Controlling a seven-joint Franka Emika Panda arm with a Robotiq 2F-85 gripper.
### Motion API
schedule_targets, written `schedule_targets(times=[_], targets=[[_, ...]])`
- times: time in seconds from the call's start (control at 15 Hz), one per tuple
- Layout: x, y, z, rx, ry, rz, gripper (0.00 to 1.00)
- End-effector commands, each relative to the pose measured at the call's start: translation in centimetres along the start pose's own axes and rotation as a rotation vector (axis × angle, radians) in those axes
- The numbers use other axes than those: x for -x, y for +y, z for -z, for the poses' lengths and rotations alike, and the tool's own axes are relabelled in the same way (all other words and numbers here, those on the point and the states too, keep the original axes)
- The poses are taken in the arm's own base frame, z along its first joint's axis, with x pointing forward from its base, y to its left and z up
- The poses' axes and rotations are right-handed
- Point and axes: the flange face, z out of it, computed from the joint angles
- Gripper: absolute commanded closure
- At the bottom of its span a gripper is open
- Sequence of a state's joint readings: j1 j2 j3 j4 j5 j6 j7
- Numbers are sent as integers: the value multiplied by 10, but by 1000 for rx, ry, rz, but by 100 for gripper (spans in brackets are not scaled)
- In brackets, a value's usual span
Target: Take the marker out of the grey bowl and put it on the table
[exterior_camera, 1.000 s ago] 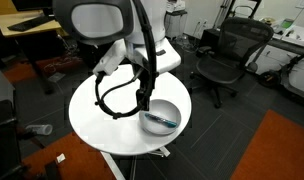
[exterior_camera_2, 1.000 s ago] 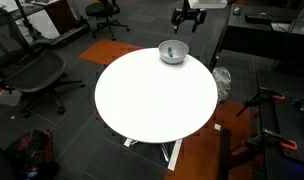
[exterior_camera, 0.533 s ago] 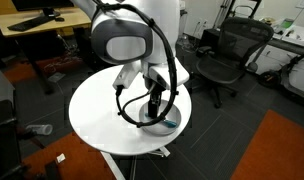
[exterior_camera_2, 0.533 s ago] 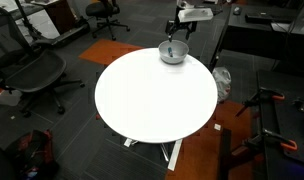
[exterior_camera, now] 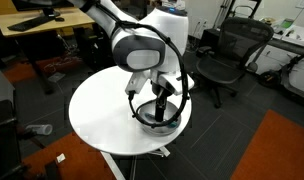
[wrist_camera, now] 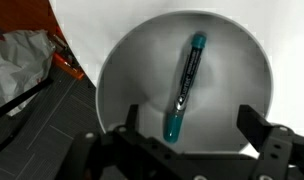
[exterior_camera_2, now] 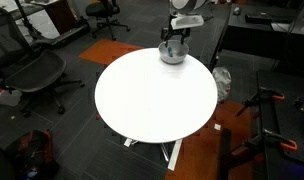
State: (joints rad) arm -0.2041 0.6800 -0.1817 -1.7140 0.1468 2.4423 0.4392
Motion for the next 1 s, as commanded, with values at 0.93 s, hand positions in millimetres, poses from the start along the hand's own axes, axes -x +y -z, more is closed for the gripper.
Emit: schedule_targets(times=[0.93], targets=[[-30,-4,-47,83,-71,-69,0]])
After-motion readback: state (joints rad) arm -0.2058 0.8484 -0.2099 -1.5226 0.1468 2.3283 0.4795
